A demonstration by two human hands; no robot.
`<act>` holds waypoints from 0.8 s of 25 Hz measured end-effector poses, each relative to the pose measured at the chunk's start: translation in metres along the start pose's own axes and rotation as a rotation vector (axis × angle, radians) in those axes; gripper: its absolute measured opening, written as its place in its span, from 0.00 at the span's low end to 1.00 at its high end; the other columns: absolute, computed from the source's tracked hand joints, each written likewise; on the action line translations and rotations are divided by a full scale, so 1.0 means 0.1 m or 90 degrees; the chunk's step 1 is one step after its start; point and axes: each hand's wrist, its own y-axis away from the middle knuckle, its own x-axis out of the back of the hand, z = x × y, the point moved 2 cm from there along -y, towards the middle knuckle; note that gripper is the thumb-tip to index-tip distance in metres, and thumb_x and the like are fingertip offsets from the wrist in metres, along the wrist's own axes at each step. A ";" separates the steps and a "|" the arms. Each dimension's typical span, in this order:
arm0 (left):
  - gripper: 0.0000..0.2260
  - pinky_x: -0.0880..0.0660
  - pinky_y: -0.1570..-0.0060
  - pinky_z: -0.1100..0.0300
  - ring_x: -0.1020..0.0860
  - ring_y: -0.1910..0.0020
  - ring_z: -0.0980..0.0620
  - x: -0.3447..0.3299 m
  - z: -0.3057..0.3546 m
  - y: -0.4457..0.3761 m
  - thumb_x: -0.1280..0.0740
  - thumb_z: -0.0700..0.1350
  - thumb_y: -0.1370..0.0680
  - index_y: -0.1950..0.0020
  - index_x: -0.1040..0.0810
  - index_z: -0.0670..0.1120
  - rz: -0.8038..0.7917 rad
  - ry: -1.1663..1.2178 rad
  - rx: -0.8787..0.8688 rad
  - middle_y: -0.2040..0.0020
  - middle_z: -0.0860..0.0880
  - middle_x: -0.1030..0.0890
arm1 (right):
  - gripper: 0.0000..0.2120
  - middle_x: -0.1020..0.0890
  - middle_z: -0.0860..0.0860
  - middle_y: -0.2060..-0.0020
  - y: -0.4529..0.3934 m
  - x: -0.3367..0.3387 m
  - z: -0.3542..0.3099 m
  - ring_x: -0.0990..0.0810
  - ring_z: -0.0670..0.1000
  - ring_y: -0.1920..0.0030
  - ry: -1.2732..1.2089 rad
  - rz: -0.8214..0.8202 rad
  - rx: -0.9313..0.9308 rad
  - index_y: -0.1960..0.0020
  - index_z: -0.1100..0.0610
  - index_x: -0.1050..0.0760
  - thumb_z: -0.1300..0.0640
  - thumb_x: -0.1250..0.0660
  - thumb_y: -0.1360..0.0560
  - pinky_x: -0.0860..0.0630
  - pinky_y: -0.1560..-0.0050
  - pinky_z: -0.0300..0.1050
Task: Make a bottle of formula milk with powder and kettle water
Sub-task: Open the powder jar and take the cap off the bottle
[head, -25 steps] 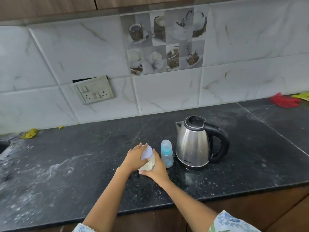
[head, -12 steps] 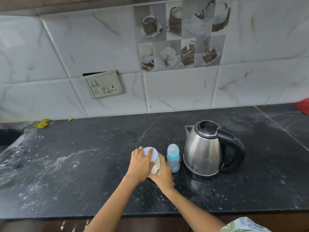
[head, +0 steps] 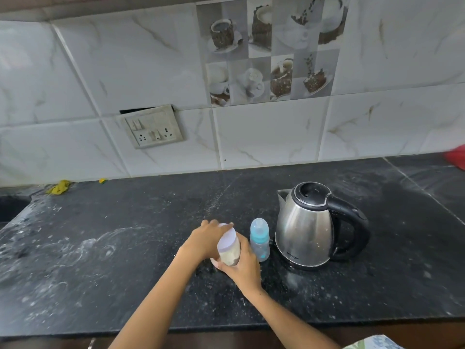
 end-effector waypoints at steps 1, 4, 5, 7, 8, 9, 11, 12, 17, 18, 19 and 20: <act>0.38 0.26 0.42 0.52 0.28 0.36 0.44 0.05 -0.02 0.00 0.26 0.50 0.31 0.26 0.42 0.50 0.024 -0.013 0.058 0.33 0.45 0.29 | 0.39 0.21 0.40 0.45 0.00 0.01 0.01 0.22 0.42 0.46 0.005 0.001 -0.001 0.35 0.48 0.31 0.42 0.23 0.42 0.22 0.50 0.39; 0.40 0.27 0.43 0.52 0.27 0.36 0.45 0.11 -0.06 -0.02 0.24 0.54 0.33 0.28 0.40 0.48 0.040 0.020 0.094 0.33 0.47 0.27 | 0.39 0.21 0.40 0.44 0.01 0.00 0.01 0.22 0.44 0.45 0.009 -0.002 0.000 0.34 0.47 0.32 0.40 0.25 0.43 0.21 0.49 0.44; 0.41 0.29 0.38 0.51 0.31 0.31 0.45 0.11 -0.05 -0.03 0.24 0.50 0.33 0.26 0.43 0.50 0.029 0.057 0.038 0.29 0.48 0.31 | 0.39 0.22 0.40 0.45 0.01 0.00 0.00 0.22 0.43 0.45 0.008 -0.001 -0.001 0.35 0.47 0.32 0.39 0.25 0.42 0.21 0.49 0.43; 0.37 0.33 0.33 0.52 0.35 0.28 0.47 0.13 0.00 -0.04 0.26 0.44 0.31 0.26 0.40 0.55 0.003 0.081 -0.075 0.27 0.50 0.33 | 0.38 0.21 0.40 0.47 0.01 0.02 -0.03 0.22 0.42 0.47 0.007 0.010 0.003 0.35 0.47 0.30 0.38 0.25 0.42 0.21 0.51 0.41; 0.33 0.31 0.35 0.52 0.33 0.31 0.46 0.13 0.02 -0.04 0.27 0.45 0.30 0.28 0.37 0.56 0.003 0.069 -0.091 0.30 0.49 0.31 | 0.37 0.21 0.40 0.48 0.02 0.03 -0.05 0.21 0.42 0.49 0.008 0.013 0.006 0.36 0.47 0.30 0.38 0.25 0.42 0.22 0.52 0.40; 0.29 0.30 0.38 0.52 0.33 0.33 0.44 0.12 0.04 -0.04 0.29 0.48 0.28 0.29 0.35 0.56 0.014 0.059 -0.073 0.33 0.47 0.30 | 0.36 0.20 0.41 0.48 0.02 0.04 -0.07 0.21 0.43 0.50 0.008 0.010 0.006 0.36 0.48 0.30 0.39 0.25 0.41 0.22 0.53 0.40; 0.26 0.28 0.44 0.50 0.33 0.36 0.42 0.08 0.09 -0.02 0.33 0.55 0.26 0.31 0.35 0.53 0.061 0.052 0.008 0.36 0.43 0.31 | 0.36 0.20 0.42 0.48 0.02 0.06 -0.07 0.21 0.44 0.49 0.015 -0.005 0.010 0.35 0.49 0.30 0.43 0.25 0.41 0.22 0.53 0.40; 0.25 0.27 0.46 0.51 0.33 0.37 0.42 0.05 0.11 -0.01 0.34 0.57 0.26 0.32 0.35 0.51 0.098 0.041 0.044 0.37 0.42 0.31 | 0.38 0.20 0.41 0.47 0.01 0.06 -0.05 0.21 0.44 0.48 0.021 -0.012 0.010 0.35 0.48 0.31 0.44 0.24 0.42 0.22 0.53 0.41; 0.25 0.28 0.51 0.56 0.32 0.43 0.44 -0.02 0.21 0.19 0.34 0.56 0.26 0.33 0.35 0.47 0.321 0.162 0.116 0.40 0.42 0.31 | 0.41 0.22 0.41 0.42 0.00 0.03 0.00 0.23 0.45 0.44 0.037 -0.029 -0.009 0.33 0.48 0.34 0.43 0.24 0.42 0.21 0.51 0.46; 0.26 0.28 0.51 0.59 0.32 0.44 0.45 -0.06 0.19 0.29 0.32 0.55 0.26 0.33 0.35 0.48 0.370 0.244 0.111 0.40 0.43 0.32 | 0.40 0.23 0.41 0.42 0.01 0.02 0.00 0.23 0.45 0.43 0.030 -0.030 -0.008 0.33 0.48 0.34 0.44 0.24 0.42 0.21 0.50 0.47; 0.27 0.30 0.51 0.61 0.32 0.44 0.48 -0.14 0.16 0.42 0.31 0.54 0.27 0.32 0.35 0.50 0.420 0.343 0.098 0.41 0.46 0.33 | 0.40 0.23 0.42 0.41 0.01 0.02 0.00 0.23 0.45 0.42 0.022 -0.033 -0.008 0.32 0.49 0.34 0.45 0.24 0.41 0.21 0.47 0.47; 0.27 0.30 0.50 0.64 0.32 0.44 0.52 -0.22 0.14 0.57 0.29 0.52 0.28 0.31 0.35 0.53 0.470 0.437 0.076 0.41 0.48 0.34 | 0.41 0.23 0.44 0.39 0.01 0.02 0.00 0.24 0.46 0.39 0.011 -0.039 -0.008 0.30 0.50 0.36 0.46 0.24 0.40 0.22 0.44 0.48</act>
